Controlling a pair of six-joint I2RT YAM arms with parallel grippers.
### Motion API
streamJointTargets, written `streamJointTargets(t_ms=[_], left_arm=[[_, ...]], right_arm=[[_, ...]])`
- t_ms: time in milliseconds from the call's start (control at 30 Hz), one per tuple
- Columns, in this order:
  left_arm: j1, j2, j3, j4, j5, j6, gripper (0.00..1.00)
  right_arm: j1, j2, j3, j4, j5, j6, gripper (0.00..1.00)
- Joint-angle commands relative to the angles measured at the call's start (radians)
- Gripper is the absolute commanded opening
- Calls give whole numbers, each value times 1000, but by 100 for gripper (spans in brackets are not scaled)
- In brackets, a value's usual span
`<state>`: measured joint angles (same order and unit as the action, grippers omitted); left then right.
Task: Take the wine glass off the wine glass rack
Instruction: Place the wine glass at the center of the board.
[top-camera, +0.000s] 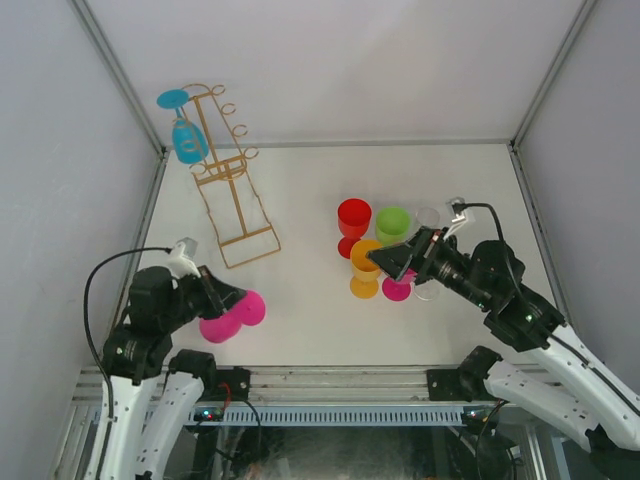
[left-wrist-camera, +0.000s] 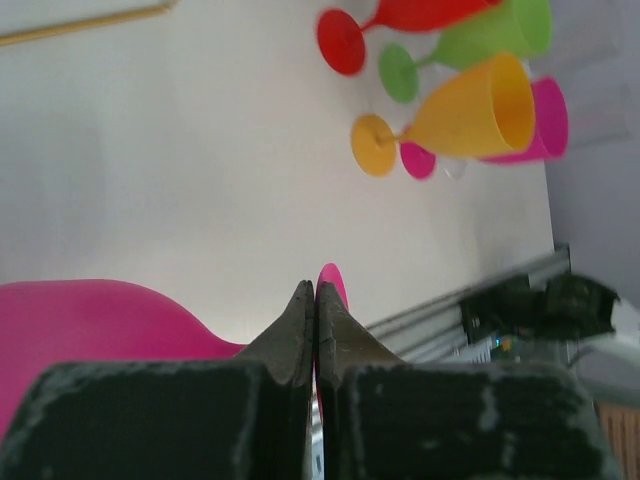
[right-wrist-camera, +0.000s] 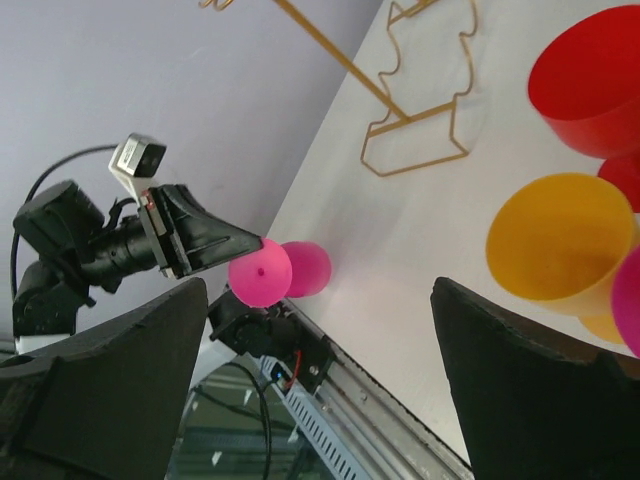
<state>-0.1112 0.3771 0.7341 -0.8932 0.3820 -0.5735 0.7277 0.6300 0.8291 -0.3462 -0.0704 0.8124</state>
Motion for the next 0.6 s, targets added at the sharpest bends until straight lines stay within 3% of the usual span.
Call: streamJointTargets(t_ms=[0,267,433,567], left_arm=[[-151,80,91,74,79,39,0],[-556,201,132,388,-89,-54,0],[-678,272,138,595,-168,-93,0],[-714,289,141,674,-202,-122,0]], right_arm=[[7,44,6,103,-129,13,92],[61,98,6,146,-217,-23,85],[98,132,6,189,-308,-45,83],[125,153,5,203,-347,-36,79]])
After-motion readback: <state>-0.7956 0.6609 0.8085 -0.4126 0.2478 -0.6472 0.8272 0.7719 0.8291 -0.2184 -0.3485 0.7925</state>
